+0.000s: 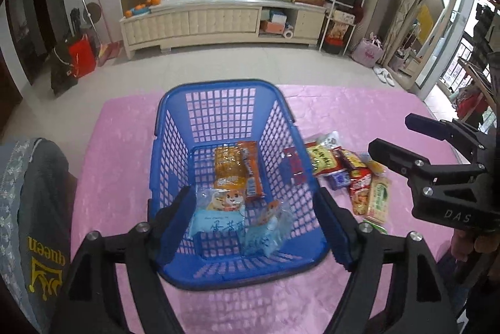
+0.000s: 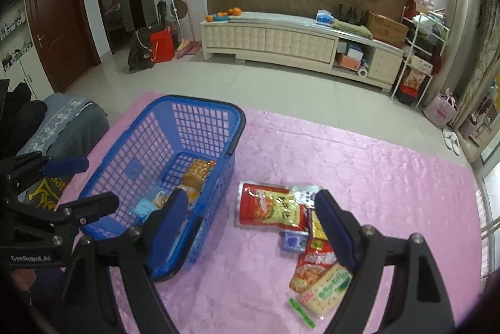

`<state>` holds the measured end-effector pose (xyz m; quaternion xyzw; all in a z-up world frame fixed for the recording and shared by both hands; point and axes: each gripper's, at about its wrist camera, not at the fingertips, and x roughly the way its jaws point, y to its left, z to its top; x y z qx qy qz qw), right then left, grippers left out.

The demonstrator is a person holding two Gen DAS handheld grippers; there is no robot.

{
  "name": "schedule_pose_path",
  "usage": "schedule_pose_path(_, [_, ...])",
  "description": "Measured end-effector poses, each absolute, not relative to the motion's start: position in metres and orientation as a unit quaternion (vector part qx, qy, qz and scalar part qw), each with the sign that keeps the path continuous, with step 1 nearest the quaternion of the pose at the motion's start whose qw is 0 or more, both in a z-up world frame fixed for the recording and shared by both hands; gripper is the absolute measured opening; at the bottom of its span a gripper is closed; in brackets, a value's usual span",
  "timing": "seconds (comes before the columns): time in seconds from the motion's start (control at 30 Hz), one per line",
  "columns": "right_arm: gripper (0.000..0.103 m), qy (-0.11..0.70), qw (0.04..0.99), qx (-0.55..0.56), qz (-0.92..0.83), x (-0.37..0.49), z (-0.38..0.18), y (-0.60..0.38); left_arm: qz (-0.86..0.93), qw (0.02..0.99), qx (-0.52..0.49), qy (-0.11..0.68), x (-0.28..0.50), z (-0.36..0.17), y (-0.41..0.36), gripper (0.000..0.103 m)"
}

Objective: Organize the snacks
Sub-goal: 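Withdraw both open grippers from the basket back toward the remaining snacks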

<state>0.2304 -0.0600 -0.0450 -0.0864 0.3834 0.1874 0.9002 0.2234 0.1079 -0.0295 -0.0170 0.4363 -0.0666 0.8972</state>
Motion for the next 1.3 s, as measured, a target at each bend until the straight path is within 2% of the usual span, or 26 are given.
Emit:
schedule_pose_path(0.27, [0.086,0.373,0.906,-0.086,0.179,0.199,-0.029,-0.091,-0.088,0.906,0.0,0.415,0.201,-0.008,0.073,0.082])
schedule_pose_path(0.53, [0.086,0.386,0.906,-0.073,0.156,0.189,-0.038,-0.143,-0.113,0.903,0.013,0.413,0.195,-0.013,0.025,0.082])
schedule_pose_path(0.93, [0.086,0.409,0.905,-0.052,0.107,0.192,-0.075,-0.215,-0.144,0.88,0.044,0.45,0.212,-0.052,-0.055,0.082])
schedule_pose_path(1.3, [0.086,0.425,0.901,-0.016,0.085,0.206,-0.13,-0.253,-0.151,0.846,0.084,0.504,0.244,-0.114,-0.109,0.082])
